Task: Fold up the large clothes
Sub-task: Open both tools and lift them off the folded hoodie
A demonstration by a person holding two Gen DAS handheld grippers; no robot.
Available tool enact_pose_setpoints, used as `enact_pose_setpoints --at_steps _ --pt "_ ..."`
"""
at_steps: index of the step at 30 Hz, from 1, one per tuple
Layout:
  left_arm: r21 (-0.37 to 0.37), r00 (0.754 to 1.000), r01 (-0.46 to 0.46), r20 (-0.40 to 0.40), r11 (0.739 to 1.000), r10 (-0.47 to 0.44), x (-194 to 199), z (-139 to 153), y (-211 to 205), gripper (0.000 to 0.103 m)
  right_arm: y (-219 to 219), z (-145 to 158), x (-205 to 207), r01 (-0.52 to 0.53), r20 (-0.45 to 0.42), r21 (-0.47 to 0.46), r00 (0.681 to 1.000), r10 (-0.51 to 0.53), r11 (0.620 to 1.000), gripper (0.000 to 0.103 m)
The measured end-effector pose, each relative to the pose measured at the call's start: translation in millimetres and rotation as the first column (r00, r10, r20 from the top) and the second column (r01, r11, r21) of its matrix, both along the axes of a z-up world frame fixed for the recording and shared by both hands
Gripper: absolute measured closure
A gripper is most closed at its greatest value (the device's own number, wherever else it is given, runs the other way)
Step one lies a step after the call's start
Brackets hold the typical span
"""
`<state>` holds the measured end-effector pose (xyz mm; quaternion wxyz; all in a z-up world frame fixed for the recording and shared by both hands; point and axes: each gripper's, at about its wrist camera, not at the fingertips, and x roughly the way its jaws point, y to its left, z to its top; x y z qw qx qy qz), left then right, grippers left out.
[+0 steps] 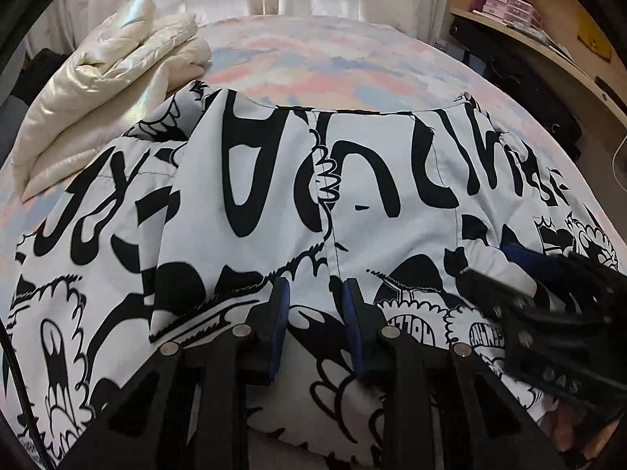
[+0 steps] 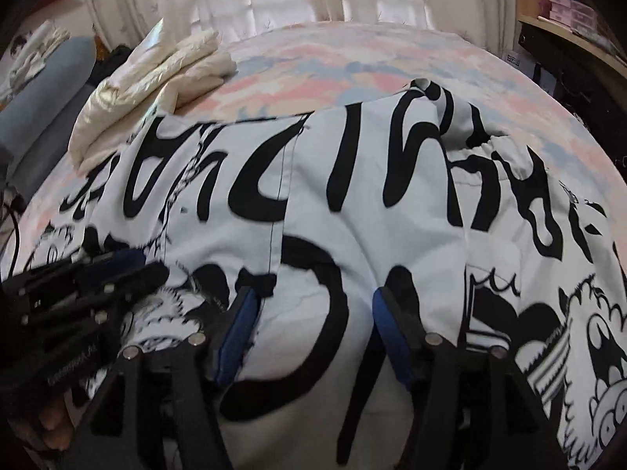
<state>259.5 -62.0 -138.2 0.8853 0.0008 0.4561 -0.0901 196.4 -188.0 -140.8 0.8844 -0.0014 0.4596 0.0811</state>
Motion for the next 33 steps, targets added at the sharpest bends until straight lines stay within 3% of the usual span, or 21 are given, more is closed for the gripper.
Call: enact_pose_setpoints --at_steps 3,5,7,10,16,20,23,27,30,33 --pt "-0.012 1.000 -0.021 -0.003 1.000 0.021 -11 10 3 0.075 -1 6 -14 -0.009 -0.023 0.006 1.000 0.010 1.000 0.039" --pt "-0.038 0.999 -0.035 0.004 0.999 0.035 -20 18 7 0.064 -4 17 -27 -0.020 -0.033 0.034 0.999 0.021 0.999 0.039" --pt "-0.065 0.997 -0.065 0.031 0.996 0.067 -37 32 14 0.047 -8 29 -42 -0.026 -0.028 0.067 0.999 0.028 0.997 0.039" --pt "-0.082 0.993 -0.093 0.066 0.992 0.099 -71 46 25 0.042 -11 48 -71 -0.036 0.016 0.085 0.999 0.034 0.996 0.039" --pt "-0.104 0.992 -0.109 0.047 0.989 0.114 -134 51 46 0.040 -4 63 -119 -0.037 0.055 0.097 0.998 0.032 0.995 0.039" --pt "-0.076 0.989 -0.141 0.030 0.987 0.143 -170 46 67 0.040 5 63 -137 -0.064 0.050 0.110 0.997 0.059 0.992 0.039" --pt "-0.097 0.986 -0.167 0.003 0.981 0.168 -188 39 84 0.040 14 61 -148 -0.080 0.048 0.118 0.996 0.075 0.990 0.039" --pt "-0.200 0.977 -0.215 -0.052 0.956 0.208 -199 27 106 0.035 22 58 -155 -0.091 0.048 0.123 0.995 0.085 0.988 0.041" --pt "-0.329 0.968 -0.249 -0.093 0.911 0.231 -200 19 123 0.032 28 57 -159 -0.101 0.051 0.127 0.994 0.095 0.987 0.044" --pt "-0.396 0.961 -0.275 -0.110 0.876 0.252 -198 13 131 0.031 32 59 -162 -0.106 0.060 0.137 0.993 0.098 0.985 0.045"
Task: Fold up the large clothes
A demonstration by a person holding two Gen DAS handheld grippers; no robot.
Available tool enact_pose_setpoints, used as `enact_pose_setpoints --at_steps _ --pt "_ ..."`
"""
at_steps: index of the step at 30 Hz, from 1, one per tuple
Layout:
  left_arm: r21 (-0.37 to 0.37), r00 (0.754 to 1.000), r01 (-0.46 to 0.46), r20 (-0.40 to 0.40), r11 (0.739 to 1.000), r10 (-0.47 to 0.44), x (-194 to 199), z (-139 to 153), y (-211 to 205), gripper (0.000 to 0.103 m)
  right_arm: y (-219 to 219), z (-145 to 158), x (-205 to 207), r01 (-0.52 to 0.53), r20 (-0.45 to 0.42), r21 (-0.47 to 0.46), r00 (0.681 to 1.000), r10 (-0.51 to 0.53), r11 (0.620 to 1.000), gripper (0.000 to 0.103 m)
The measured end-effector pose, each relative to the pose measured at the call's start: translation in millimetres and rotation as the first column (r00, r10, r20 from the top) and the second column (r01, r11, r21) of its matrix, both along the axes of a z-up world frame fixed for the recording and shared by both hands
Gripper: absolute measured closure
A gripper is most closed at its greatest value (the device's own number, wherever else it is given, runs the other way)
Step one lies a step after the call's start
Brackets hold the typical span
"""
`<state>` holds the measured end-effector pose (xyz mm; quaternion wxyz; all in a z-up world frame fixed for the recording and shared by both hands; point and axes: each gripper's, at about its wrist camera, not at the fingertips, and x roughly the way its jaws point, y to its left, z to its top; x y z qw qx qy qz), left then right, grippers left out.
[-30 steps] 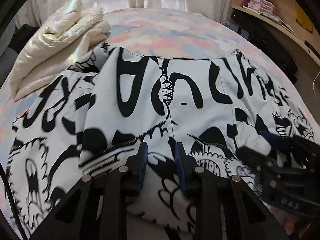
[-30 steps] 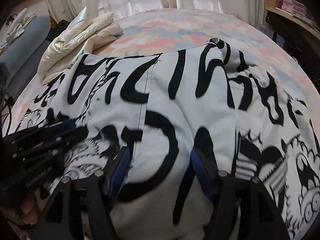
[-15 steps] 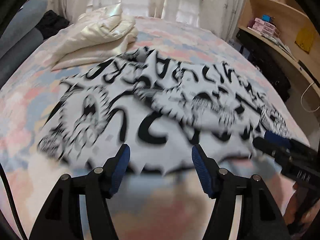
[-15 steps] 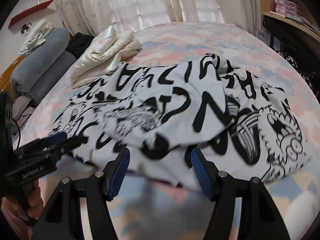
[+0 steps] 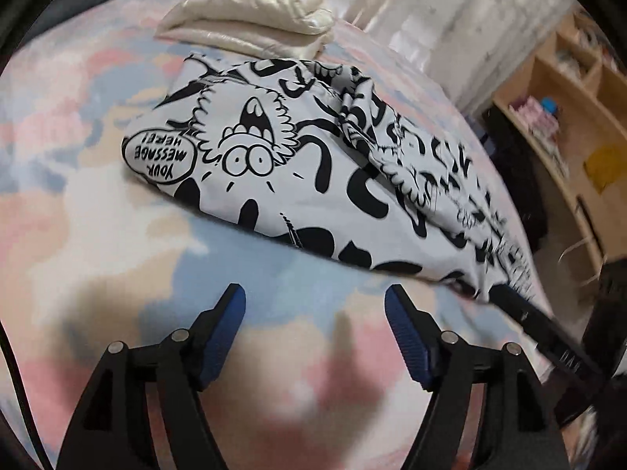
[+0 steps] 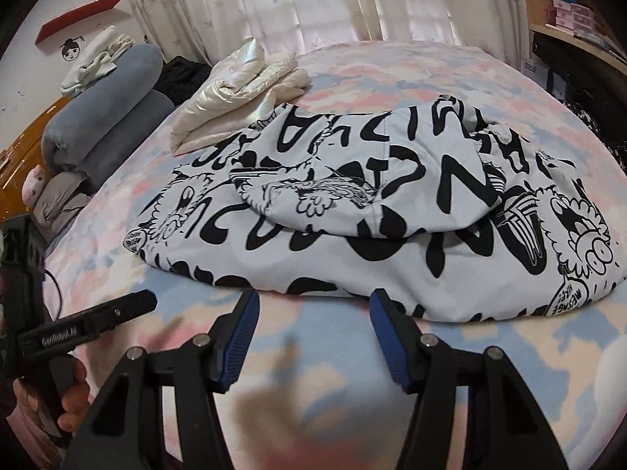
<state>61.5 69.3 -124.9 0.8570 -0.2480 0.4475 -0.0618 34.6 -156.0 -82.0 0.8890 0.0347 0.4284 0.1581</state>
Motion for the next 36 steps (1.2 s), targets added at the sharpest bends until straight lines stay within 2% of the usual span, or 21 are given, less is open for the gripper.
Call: enact_pose_setpoints --at_steps 4,6,8,16,18,20,23,25,26,27,29,31,33,36 --pt "-0.073 1.000 -0.025 0.013 0.997 0.026 8 -9 6 0.030 2 2 1 0.000 0.007 0.015 1.000 0.000 1.000 0.054" --pt "-0.092 0.999 -0.032 0.015 0.995 0.033 15 -12 6 0.029 2 3 3 -0.003 0.009 0.027 1.000 0.002 1.000 0.062" --pt "-0.107 0.999 -0.041 0.013 0.993 0.042 22 -17 7 0.029 4 6 10 -0.010 0.011 0.024 1.000 0.009 1.000 0.065" --pt "-0.140 0.997 -0.079 0.001 0.987 0.079 64 -34 10 0.028 1 31 63 0.046 0.102 0.026 0.994 -0.048 0.999 0.067" --pt "-0.159 0.995 -0.095 -0.005 0.983 0.095 75 -37 12 0.027 2 27 86 0.061 0.096 0.033 0.993 -0.063 0.998 0.070" --pt "-0.183 0.993 -0.118 -0.008 0.976 0.119 87 -40 16 0.027 7 16 105 0.057 0.071 0.039 0.996 -0.059 0.998 0.082" --pt "-0.216 0.988 -0.148 0.000 0.965 0.151 101 -44 24 0.027 21 -13 123 0.042 0.019 0.017 0.999 -0.043 0.999 0.083" --pt "-0.223 0.981 -0.186 0.006 0.957 0.192 108 -46 28 0.035 31 -43 128 0.033 -0.037 -0.022 0.999 -0.033 0.999 0.083" --pt "-0.220 0.976 -0.212 0.004 0.952 0.219 111 -46 30 0.039 33 -55 128 0.039 -0.044 -0.034 0.998 -0.041 0.999 0.082" --pt "-0.216 0.969 -0.239 0.004 0.947 0.246 111 -47 32 0.047 33 -60 126 0.049 -0.026 -0.021 0.998 -0.049 0.999 0.082" --pt "-0.208 0.958 -0.279 0.015 0.938 0.288 109 -46 32 0.056 31 -59 126 0.050 -0.032 -0.005 0.998 -0.050 0.999 0.082" --pt "-0.170 0.948 -0.304 0.039 0.938 0.315 106 -41 29 0.071 31 -60 126 0.047 -0.035 0.003 0.998 -0.047 0.999 0.082" --pt "-0.132 0.942 -0.313 0.082 0.940 0.325 103 -33 26 0.082 31 -59 127 0.047 -0.030 -0.004 0.998 -0.047 0.999 0.082" --pt "-0.040 0.938 -0.309 0.155 0.950 0.311 100 -14 14 0.089 29 -58 127 0.047 -0.031 0.005 0.998 -0.047 0.999 0.082"
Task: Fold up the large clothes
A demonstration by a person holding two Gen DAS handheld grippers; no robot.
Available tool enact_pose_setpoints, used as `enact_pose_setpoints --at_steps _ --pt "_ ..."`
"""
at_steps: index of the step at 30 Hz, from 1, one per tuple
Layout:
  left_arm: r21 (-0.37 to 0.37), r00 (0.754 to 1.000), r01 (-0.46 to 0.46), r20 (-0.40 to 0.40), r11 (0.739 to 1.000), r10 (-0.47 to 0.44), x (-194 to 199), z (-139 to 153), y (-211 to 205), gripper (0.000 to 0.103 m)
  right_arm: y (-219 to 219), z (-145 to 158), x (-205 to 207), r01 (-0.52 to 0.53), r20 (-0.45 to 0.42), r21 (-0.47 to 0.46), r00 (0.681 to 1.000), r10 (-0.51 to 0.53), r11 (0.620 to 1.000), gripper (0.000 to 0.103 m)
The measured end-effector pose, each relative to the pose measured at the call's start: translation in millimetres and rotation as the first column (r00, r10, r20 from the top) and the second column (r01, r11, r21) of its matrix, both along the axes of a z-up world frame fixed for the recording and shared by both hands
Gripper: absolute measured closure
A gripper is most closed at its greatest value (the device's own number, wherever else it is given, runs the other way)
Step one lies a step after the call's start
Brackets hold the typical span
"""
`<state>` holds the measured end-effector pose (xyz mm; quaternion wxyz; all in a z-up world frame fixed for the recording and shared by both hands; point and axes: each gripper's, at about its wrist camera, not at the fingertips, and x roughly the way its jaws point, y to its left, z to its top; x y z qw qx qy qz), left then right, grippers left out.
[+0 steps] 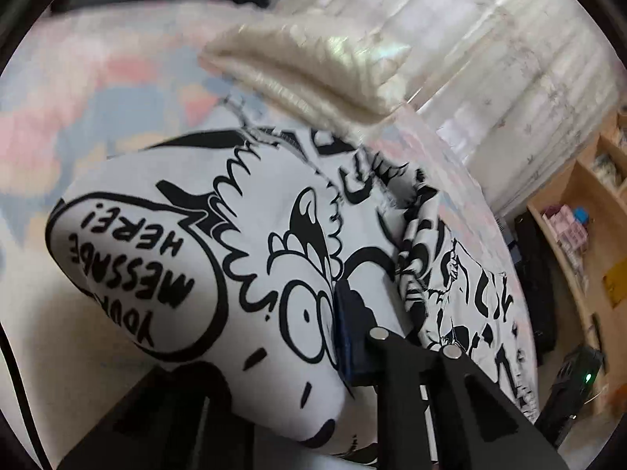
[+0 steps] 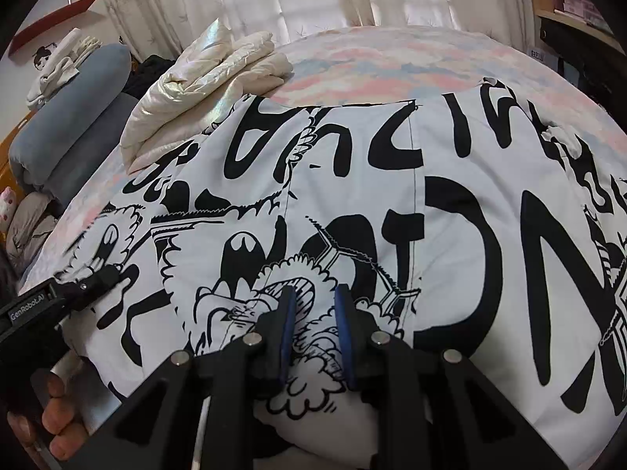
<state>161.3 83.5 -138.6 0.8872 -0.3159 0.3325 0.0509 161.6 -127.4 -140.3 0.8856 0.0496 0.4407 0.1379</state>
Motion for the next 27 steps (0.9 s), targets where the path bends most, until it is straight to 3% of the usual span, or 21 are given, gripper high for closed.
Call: enact_pose_setpoints --at_steps 5,8,11,17,20,21,23,24,26,27 --pt "0.190 0.995 0.035 0.088 0.981 -0.052 -3 40 -28 0.093 -5 -1 0 -0.006 -0.018 0.043 1.000 0.007 0.999 0.082" --pt "0.308 0.982 0.084 0.135 0.948 -0.132 2 69 -59 0.093 -12 -2 2 -0.010 -0.041 0.089 0.999 0.014 0.996 0.082" --pt "0.417 0.953 0.158 0.172 0.895 -0.249 11 98 -104 0.093 -17 -1 4 -0.017 -0.070 0.130 0.997 0.026 0.991 0.082" --pt "0.529 0.874 0.286 0.198 0.799 -0.444 16 135 -188 0.093 -49 4 5 -0.011 -0.174 0.305 0.982 0.067 0.952 0.083" --pt "0.585 0.815 0.345 0.201 0.734 -0.544 17 144 -231 0.093 -97 23 -12 0.014 -0.186 0.434 0.980 0.075 0.901 0.083" --pt "0.609 0.787 0.379 0.184 0.697 -0.589 20 144 -252 0.092 -116 31 -21 0.034 -0.169 0.443 0.984 0.047 0.896 0.083" --pt "0.642 0.745 0.430 0.144 0.635 -0.651 25 139 -284 0.092 -160 49 -43 0.113 -0.126 0.391 0.990 -0.069 0.914 0.083" --pt "0.654 0.713 0.471 0.113 0.592 -0.692 28 129 -307 0.091 -184 57 -54 0.178 -0.100 0.342 0.983 -0.153 0.923 0.083" --pt "0.649 0.663 0.558 0.026 0.517 -0.748 37 103 -343 0.090 -234 69 -77 0.349 -0.055 0.227 0.937 -0.346 0.909 0.083" --pt "0.641 0.636 0.608 -0.039 0.469 -0.771 43 84 -362 0.090 -262 72 -91 0.445 -0.033 0.182 0.894 -0.447 0.877 0.082"
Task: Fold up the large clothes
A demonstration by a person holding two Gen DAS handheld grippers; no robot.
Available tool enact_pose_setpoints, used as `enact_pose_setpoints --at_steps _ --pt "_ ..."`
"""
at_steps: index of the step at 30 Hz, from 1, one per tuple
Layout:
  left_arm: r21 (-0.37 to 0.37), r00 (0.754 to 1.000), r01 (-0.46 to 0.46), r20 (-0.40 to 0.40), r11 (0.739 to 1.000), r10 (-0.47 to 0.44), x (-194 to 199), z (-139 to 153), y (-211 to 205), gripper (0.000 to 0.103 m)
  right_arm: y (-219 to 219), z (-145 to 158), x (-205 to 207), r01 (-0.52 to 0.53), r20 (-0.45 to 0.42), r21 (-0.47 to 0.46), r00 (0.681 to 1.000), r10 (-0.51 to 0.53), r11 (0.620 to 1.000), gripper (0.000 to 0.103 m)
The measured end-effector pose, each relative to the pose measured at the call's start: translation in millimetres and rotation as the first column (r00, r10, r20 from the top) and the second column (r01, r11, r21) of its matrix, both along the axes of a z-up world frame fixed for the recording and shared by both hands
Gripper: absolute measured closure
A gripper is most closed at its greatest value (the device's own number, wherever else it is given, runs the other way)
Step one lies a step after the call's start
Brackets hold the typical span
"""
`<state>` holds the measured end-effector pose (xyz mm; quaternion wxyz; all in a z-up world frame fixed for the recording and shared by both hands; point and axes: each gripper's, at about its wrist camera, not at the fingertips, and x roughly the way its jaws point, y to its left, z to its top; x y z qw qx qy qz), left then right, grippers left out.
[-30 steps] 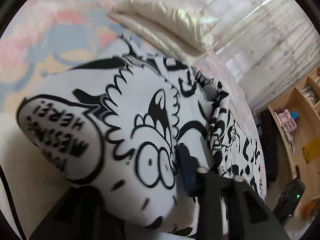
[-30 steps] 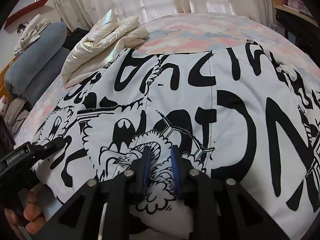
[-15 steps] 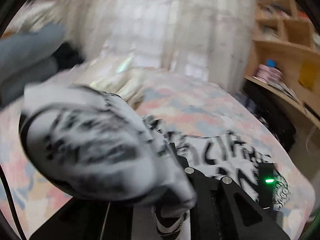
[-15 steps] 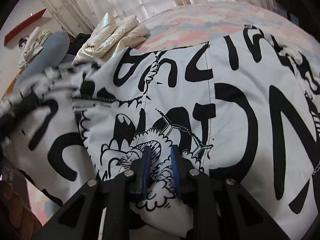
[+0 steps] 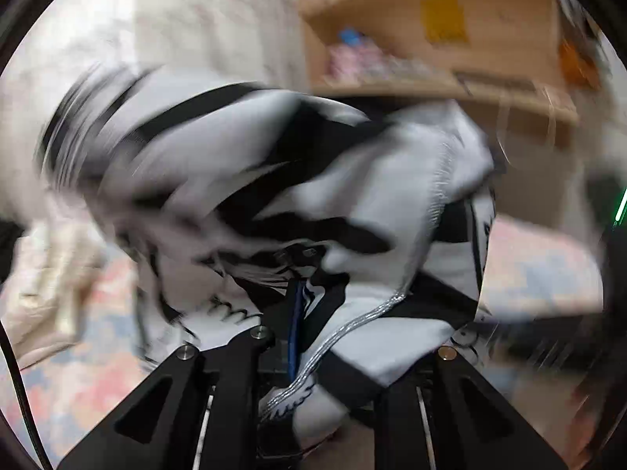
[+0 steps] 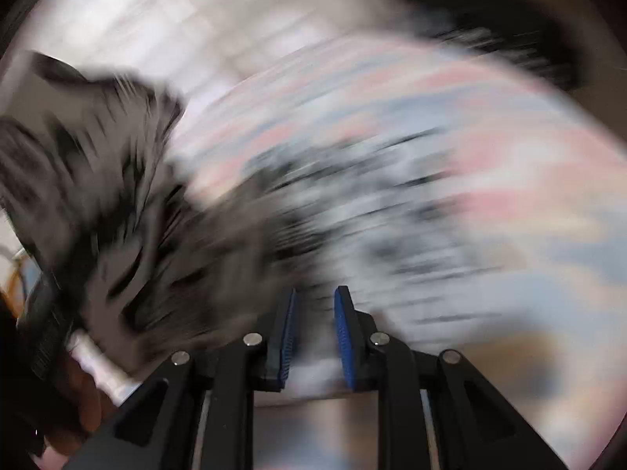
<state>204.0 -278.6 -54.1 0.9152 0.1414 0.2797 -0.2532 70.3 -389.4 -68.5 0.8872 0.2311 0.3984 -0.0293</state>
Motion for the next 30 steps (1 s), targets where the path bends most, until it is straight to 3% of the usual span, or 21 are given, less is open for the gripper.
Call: enact_pose_setpoints --at_steps 3,5,7,9,11,13,14,16,20,23,25,28,30 --pt "0.149 0.988 0.058 -0.150 0.987 -0.036 15 -63 -41 0.090 -45 -5 -21 0.141 -0.011 -0.016 0.990 -0.141 0.990 0.082" --pt "0.195 0.994 0.038 -0.111 0.980 -0.016 10 -81 -47 0.090 -57 -13 -25 0.170 -0.043 -0.003 0.984 -0.170 0.985 0.082" --pt "0.186 0.995 0.030 -0.100 0.982 -0.011 8 -71 -42 0.084 -58 -19 -28 0.158 -0.062 0.024 0.986 -0.156 0.987 0.082" --pt "0.147 0.988 0.047 -0.153 0.988 -0.024 7 -58 -28 0.075 -53 -21 -28 0.131 -0.065 0.034 0.990 -0.128 0.991 0.078" --pt "0.092 0.975 0.054 -0.218 0.994 -0.033 3 -46 -8 0.059 -47 -20 -29 0.099 -0.063 0.055 0.993 -0.095 0.994 0.065" --pt "0.024 0.971 0.038 -0.237 0.999 -0.032 -13 -31 11 0.033 -47 -20 -25 0.095 -0.059 0.064 0.994 -0.091 0.993 0.063" --pt "0.004 0.973 0.030 -0.230 1.000 -0.028 -32 -26 15 0.029 -48 -20 -25 0.099 -0.060 0.069 0.994 -0.095 0.993 0.063" --pt "-0.049 0.981 -0.001 -0.192 0.999 -0.008 -54 -10 40 0.028 -56 -23 -33 0.112 -0.071 0.102 0.992 -0.105 0.988 0.063" --pt "-0.114 0.983 -0.114 -0.158 0.987 0.095 -59 3 84 0.028 -65 -23 -29 0.142 -0.078 0.164 0.988 -0.130 0.976 0.061" --pt "-0.163 0.967 -0.216 -0.171 0.963 0.188 -46 9 119 0.028 -67 -16 -39 0.151 -0.038 0.207 0.988 -0.147 0.967 0.047" --pt "-0.174 0.949 -0.276 -0.204 0.945 0.240 -29 8 134 0.038 -65 -10 -43 0.129 0.005 0.264 0.991 -0.135 0.956 0.042" --pt "-0.209 0.932 -0.306 -0.266 0.929 0.247 -4 2 151 0.050 -56 -10 -32 0.072 0.012 0.338 0.997 -0.081 0.938 0.036" --pt "-0.207 0.923 -0.312 -0.297 0.927 0.244 8 -6 154 0.053 -48 -16 -18 0.048 -0.008 0.364 0.999 -0.048 0.930 0.036"
